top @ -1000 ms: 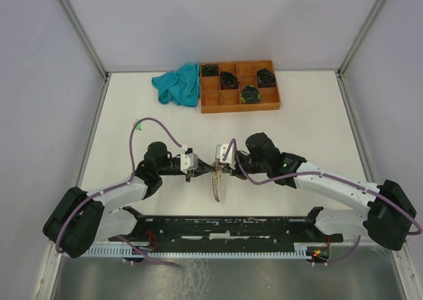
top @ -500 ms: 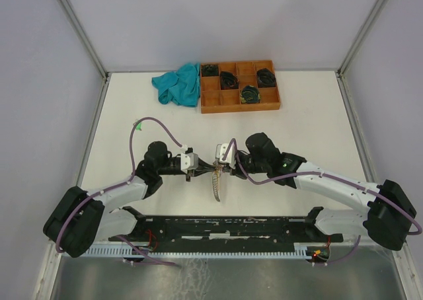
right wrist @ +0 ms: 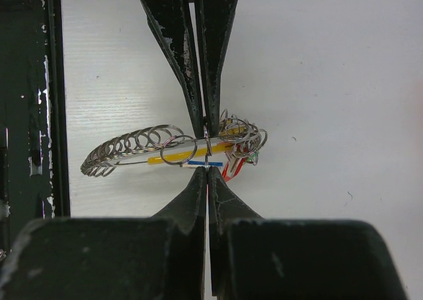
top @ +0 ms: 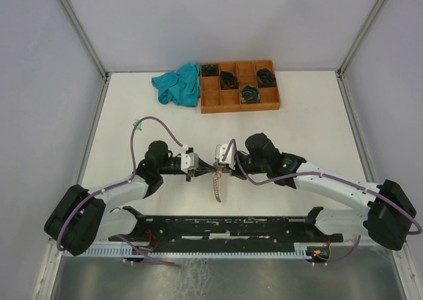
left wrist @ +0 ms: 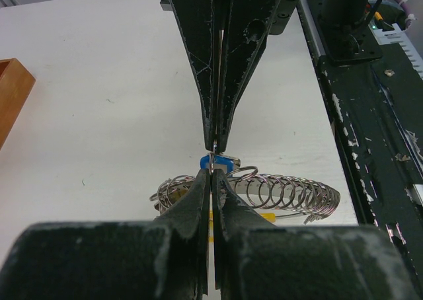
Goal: Put the keys on the keyring
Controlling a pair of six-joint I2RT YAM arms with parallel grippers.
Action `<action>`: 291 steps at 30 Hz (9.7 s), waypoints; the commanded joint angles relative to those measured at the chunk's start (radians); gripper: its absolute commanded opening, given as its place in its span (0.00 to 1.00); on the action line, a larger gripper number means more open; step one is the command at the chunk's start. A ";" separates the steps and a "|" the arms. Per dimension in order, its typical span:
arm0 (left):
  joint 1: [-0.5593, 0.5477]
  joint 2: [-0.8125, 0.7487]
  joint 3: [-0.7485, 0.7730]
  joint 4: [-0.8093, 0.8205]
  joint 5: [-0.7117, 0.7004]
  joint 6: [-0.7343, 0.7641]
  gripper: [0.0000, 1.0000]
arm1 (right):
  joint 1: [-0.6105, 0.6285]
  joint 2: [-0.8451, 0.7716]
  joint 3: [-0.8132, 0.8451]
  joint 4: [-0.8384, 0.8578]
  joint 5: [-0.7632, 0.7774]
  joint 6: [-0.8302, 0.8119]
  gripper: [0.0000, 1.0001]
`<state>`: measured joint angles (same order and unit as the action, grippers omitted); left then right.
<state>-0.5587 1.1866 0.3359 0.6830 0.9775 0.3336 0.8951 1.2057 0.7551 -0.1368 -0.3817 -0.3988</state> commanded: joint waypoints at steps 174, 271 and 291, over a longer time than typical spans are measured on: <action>-0.041 0.093 0.167 -0.151 -0.020 -0.041 0.38 | 0.067 -0.010 0.170 -0.147 0.124 -0.200 0.01; -0.022 0.152 0.145 0.013 0.011 -0.220 0.03 | 0.067 -0.087 0.098 -0.132 0.227 -0.150 0.01; -0.014 0.025 0.082 0.193 -0.086 -0.382 0.03 | 0.067 -0.072 0.035 -0.058 0.189 -0.093 0.01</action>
<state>-0.5793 1.2331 0.4232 0.7403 0.9161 0.0120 0.9619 1.1217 0.7940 -0.2459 -0.1745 -0.5140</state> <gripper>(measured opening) 0.040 0.012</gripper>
